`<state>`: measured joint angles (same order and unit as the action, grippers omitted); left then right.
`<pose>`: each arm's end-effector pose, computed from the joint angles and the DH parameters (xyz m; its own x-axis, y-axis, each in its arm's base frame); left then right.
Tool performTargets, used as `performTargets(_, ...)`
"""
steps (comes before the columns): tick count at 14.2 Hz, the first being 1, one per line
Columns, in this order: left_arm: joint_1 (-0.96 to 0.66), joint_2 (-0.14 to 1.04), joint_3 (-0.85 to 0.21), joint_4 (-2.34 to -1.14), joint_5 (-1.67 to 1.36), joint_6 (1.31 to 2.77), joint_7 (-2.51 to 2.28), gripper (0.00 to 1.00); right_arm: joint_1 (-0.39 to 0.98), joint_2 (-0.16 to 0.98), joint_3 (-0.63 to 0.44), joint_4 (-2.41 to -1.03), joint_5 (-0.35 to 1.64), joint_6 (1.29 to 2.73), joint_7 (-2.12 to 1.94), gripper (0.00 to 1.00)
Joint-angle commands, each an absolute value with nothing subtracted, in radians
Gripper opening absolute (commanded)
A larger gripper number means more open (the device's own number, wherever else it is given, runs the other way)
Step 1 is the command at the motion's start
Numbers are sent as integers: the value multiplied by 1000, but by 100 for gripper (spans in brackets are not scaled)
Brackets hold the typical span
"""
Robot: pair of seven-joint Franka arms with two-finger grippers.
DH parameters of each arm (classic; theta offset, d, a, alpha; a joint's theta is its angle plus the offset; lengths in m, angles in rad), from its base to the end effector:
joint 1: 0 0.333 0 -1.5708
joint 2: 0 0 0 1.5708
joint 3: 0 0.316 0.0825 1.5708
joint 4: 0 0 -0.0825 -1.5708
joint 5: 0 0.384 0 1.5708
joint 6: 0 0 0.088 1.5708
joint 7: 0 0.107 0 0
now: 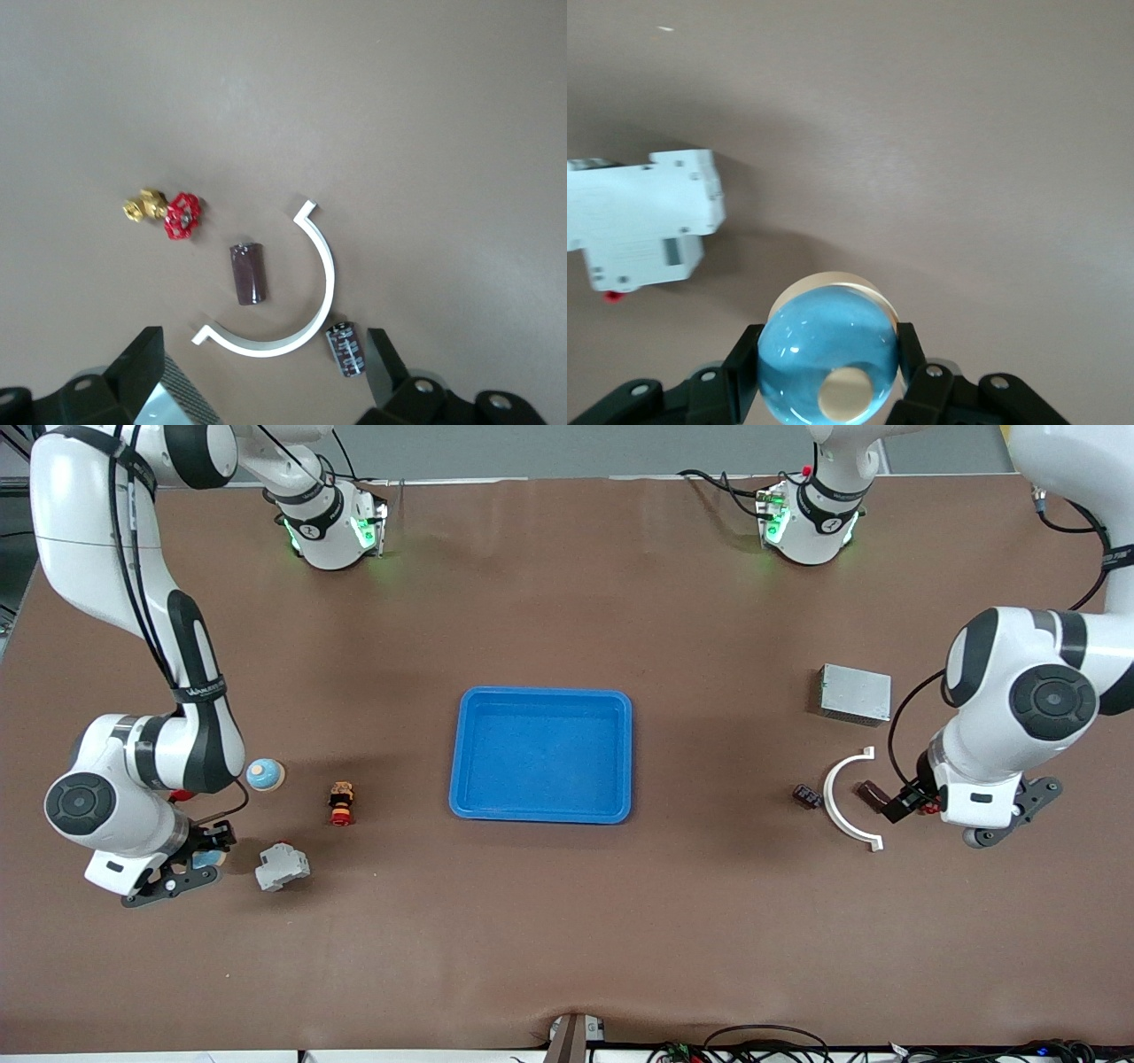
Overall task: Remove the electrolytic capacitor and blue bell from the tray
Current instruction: 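Place the capacitor beside the white arc with the left gripper while the right carries, then lower the bell beside the white block and open the right gripper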
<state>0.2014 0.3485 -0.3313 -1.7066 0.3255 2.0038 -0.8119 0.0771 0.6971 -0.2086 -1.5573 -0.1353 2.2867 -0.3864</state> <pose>0.6455 -0.0455 0.3963 0.8483 0.5194 0.1033 0.5295 -0.8348 -0.1506 0.7048 -0.0737 0.2486 0.9249 0.3747 -0.0647 0.3793 -0.8966 0.2288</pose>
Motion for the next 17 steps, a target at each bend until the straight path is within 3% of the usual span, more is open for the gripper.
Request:
performTargets(1,207,342,-354,-1640,312,1913,-718,100,34,719,-190,-1534,-175,2327,-431,0)
performTargets(6,207,325,-396,-1502,308,1700,-629,100,-26,776,-187,-1532,-166,2411,-483,0)
performTargets(13,229,223,-393,-1497,140,1695,-538,100,-67,792,-176,-1548,-158,2450,-503,0)
performTargets(17,235,135,-387,-1500,130,1594,-392,100,-72,810,-176,-1554,-155,2485,-505,0)
